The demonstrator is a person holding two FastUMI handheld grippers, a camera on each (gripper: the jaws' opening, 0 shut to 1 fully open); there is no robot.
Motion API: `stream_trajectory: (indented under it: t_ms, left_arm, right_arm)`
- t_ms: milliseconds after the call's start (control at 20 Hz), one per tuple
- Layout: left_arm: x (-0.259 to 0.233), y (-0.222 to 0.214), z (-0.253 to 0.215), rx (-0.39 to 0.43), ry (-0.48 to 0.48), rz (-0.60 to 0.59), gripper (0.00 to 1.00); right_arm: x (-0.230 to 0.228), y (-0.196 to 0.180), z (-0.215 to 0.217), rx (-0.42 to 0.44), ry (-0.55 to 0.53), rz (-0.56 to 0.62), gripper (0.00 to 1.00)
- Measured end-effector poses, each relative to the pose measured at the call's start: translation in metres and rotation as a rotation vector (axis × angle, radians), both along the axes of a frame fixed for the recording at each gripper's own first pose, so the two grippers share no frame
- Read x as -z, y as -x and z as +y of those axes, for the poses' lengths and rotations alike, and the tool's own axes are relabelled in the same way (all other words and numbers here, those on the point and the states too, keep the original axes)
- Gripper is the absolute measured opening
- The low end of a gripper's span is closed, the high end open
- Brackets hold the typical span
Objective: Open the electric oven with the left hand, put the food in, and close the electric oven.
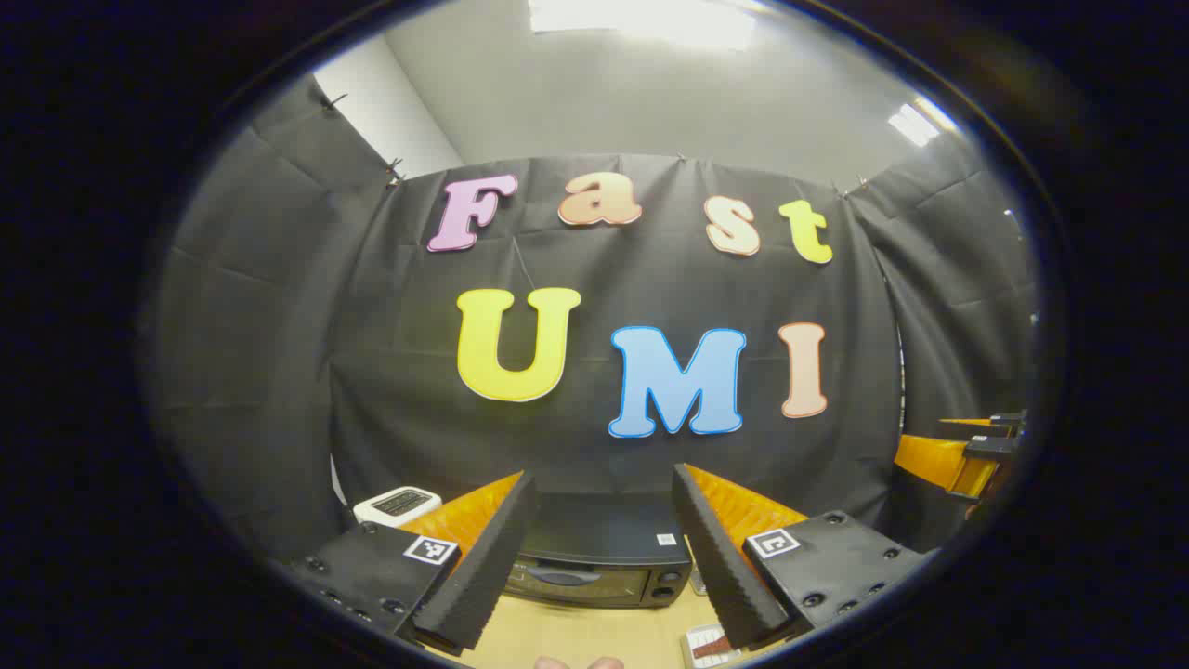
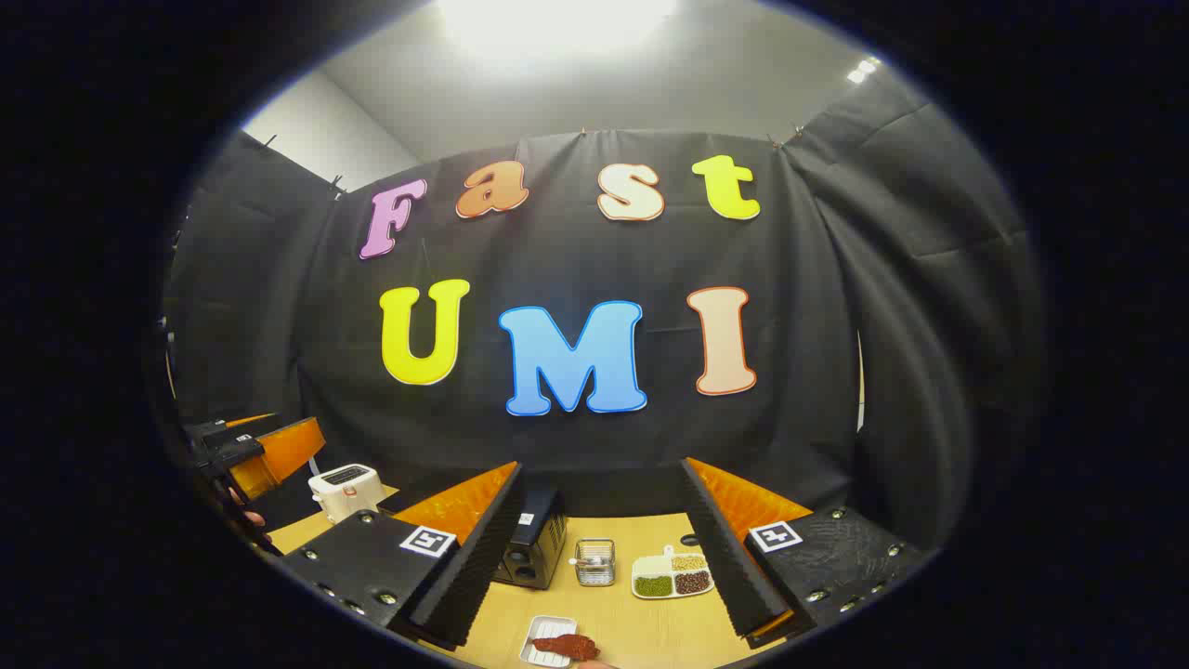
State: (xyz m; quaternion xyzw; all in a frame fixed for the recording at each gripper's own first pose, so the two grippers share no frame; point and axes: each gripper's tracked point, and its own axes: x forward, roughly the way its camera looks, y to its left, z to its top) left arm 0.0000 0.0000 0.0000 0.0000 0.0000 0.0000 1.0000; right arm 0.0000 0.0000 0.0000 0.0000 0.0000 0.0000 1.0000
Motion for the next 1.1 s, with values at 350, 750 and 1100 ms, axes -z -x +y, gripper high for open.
stream_trajectory:
  t_ms: [350,750,1100]
  left_arm:
    - [-0.015,-0.001,0.015,0.055,0.007,-0.013,1.00]
    - [-0.003,-0.008,0.032,0.071,0.024,0.011,1.00]
    - [0.030,-0.031,0.046,0.041,0.015,0.047,1.00]
  right_arm:
    - [-0.010,-0.002,0.023,0.040,-0.033,-0.010,1.00]
    - [-0.004,-0.002,0.036,0.059,-0.029,-0.008,0.99]
    - [0.004,-0.004,0.025,0.105,-0.021,-0.007,0.99]
